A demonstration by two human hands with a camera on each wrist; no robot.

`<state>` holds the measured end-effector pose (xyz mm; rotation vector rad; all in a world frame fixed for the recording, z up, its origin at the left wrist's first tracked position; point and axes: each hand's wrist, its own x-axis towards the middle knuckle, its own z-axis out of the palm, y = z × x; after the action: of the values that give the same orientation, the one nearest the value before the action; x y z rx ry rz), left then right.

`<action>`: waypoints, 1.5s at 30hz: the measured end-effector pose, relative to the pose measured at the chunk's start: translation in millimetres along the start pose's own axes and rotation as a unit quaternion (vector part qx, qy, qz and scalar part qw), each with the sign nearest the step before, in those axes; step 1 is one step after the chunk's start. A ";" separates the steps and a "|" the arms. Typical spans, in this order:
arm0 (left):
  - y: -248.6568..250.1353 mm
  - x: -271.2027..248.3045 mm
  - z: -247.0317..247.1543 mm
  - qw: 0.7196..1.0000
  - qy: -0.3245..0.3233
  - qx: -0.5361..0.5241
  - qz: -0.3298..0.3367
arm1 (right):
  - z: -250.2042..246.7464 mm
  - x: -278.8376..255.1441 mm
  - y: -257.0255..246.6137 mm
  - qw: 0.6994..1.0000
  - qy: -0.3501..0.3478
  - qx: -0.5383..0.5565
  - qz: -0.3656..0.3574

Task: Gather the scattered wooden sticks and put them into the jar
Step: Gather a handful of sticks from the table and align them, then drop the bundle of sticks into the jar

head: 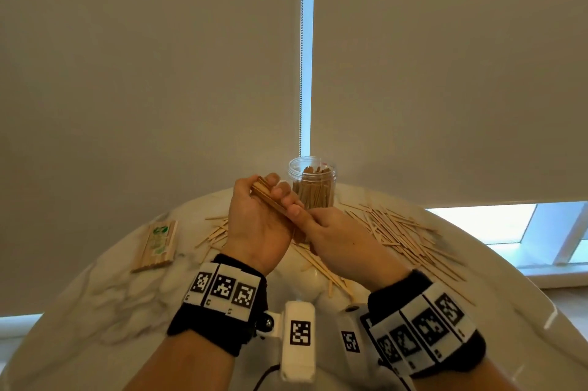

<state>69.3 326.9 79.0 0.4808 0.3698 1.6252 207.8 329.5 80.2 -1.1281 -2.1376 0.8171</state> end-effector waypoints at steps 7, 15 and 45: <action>2.3 -0.9 5.0 0.999 0.029 -0.017 0.034 | 1.9 1.5 -0.2 0.999 0.047 -0.007 -0.014; -9.9 5.3 -1.2 0.994 0.089 0.043 0.043 | -16.2 0.1 2.7 0.995 0.098 -0.022 -0.004; -36.3 109.0 -38.9 0.728 0.072 0.672 0.116 | -34.1 182.7 -25.1 0.812 -0.112 -0.572 0.019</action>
<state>72.4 440.7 37.3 1.5265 1.7025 1.3763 133.7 482.8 158.5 -1.6516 -2.8604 -0.5281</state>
